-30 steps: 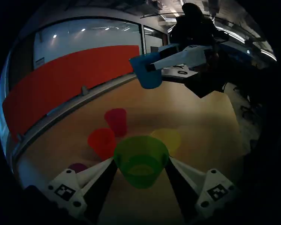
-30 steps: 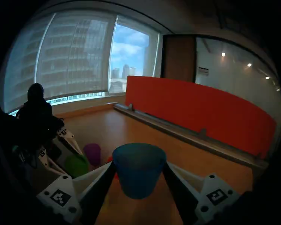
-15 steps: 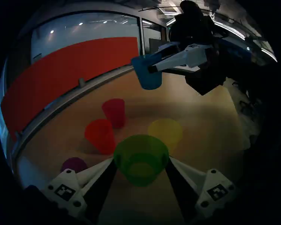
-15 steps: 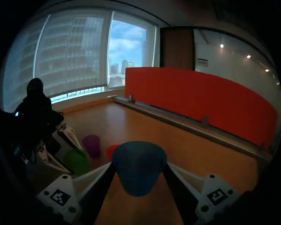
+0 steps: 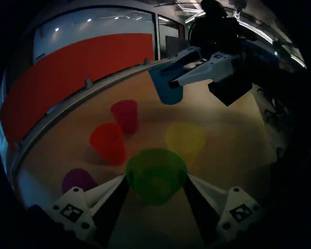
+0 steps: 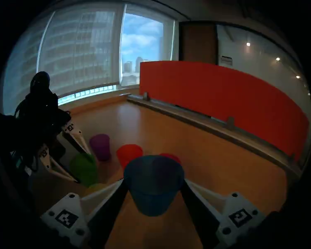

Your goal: Pour water

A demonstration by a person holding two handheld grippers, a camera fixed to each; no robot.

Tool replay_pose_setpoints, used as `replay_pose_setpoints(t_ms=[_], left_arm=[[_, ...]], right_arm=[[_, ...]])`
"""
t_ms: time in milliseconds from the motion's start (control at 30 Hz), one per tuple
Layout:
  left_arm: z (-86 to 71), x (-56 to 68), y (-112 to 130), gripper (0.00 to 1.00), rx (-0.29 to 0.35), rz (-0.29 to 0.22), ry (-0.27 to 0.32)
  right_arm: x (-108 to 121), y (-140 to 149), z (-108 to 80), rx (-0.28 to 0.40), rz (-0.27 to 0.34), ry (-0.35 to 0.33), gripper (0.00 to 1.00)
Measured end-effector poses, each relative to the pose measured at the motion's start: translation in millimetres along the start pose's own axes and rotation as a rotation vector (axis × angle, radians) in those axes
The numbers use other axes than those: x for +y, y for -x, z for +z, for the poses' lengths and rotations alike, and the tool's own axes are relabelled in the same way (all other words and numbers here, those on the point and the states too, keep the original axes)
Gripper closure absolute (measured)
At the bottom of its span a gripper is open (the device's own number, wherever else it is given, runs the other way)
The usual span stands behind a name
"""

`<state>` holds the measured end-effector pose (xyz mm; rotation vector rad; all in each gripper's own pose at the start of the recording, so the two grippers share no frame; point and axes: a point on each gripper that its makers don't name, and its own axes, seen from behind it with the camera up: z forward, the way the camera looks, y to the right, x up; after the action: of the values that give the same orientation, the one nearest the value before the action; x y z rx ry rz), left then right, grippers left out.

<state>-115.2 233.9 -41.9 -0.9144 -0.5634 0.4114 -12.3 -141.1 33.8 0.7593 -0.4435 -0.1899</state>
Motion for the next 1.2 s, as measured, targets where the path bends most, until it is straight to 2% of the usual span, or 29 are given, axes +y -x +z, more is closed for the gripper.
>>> replay_pose_setpoints(t_ms=[1200], left_arm=[[6.4,-2.6,22.4,0.15,-0.002,-0.048,0.013]], right_arm=[[-6.9,11.6,9.6,-0.034,-0.021,-0.004,0.10]])
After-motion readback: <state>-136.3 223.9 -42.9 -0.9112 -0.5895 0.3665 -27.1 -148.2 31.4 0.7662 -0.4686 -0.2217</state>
